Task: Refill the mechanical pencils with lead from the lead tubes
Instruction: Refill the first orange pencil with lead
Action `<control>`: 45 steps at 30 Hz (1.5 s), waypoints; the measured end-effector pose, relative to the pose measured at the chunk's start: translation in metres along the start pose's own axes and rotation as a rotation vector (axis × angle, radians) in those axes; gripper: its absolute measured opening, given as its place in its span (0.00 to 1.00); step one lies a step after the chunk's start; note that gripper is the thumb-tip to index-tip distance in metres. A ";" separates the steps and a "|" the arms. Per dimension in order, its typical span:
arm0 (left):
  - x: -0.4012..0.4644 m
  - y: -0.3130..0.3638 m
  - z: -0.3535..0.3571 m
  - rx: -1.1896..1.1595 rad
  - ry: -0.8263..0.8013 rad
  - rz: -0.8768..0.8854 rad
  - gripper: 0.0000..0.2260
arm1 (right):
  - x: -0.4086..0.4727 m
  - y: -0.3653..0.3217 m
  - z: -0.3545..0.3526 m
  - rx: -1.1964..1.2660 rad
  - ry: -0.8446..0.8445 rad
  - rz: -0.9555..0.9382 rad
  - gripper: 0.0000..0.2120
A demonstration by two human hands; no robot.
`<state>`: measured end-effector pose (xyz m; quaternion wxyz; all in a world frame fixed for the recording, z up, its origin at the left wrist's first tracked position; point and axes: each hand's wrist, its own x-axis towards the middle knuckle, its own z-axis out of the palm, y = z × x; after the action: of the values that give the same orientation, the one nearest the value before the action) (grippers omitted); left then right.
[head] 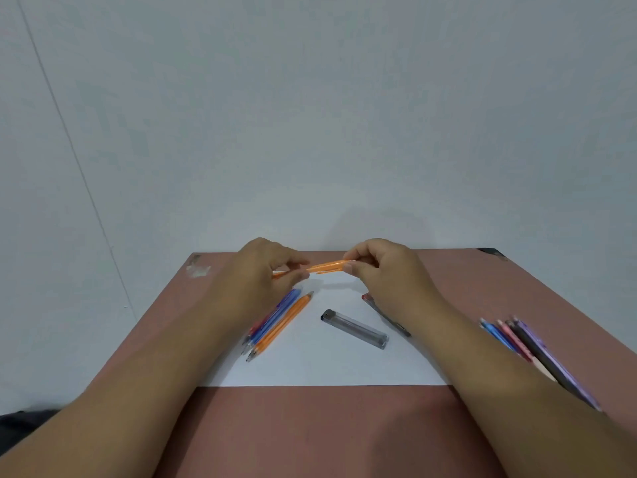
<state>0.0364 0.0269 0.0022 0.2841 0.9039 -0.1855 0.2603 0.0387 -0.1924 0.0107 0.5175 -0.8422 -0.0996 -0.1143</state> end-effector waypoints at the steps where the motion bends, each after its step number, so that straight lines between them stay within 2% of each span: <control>1: 0.001 -0.001 0.000 -0.004 0.004 -0.016 0.06 | 0.000 -0.001 0.000 0.043 0.003 0.019 0.05; 5: 0.004 -0.003 -0.005 0.062 -0.015 0.021 0.07 | -0.002 -0.004 0.001 0.124 0.020 0.065 0.08; 8: 0.006 -0.006 -0.007 0.108 -0.013 -0.008 0.07 | -0.002 -0.005 0.000 0.193 0.083 0.082 0.08; 11: 0.006 -0.012 -0.012 0.111 0.011 -0.060 0.08 | 0.001 -0.002 -0.007 0.162 0.134 0.034 0.09; 14: 0.004 -0.016 -0.015 0.096 0.011 -0.112 0.08 | 0.005 0.007 -0.010 0.019 0.114 -0.013 0.09; 18: 0.002 -0.015 -0.012 0.055 -0.002 -0.133 0.05 | 0.013 0.019 -0.005 -0.368 0.058 -0.109 0.11; 23: 0.002 -0.017 -0.003 0.011 -0.015 -0.176 0.05 | 0.019 0.028 0.001 -0.477 -0.011 -0.140 0.15; 33: 0.003 -0.021 0.000 -0.003 -0.026 -0.186 0.04 | 0.021 0.034 0.006 -0.480 -0.051 -0.100 0.19; 42: 0.002 -0.020 0.000 -0.023 -0.035 -0.191 0.03 | 0.021 0.034 0.006 -0.411 -0.087 -0.023 0.17; 45: 0.002 -0.019 0.000 -0.016 -0.033 -0.191 0.03 | 0.019 0.031 0.003 -0.341 -0.057 -0.044 0.13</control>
<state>0.0472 0.0408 -0.0047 0.3116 0.9194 -0.1053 0.2157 0.0660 -0.2029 -0.0110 0.3616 -0.9182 -0.1119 -0.1169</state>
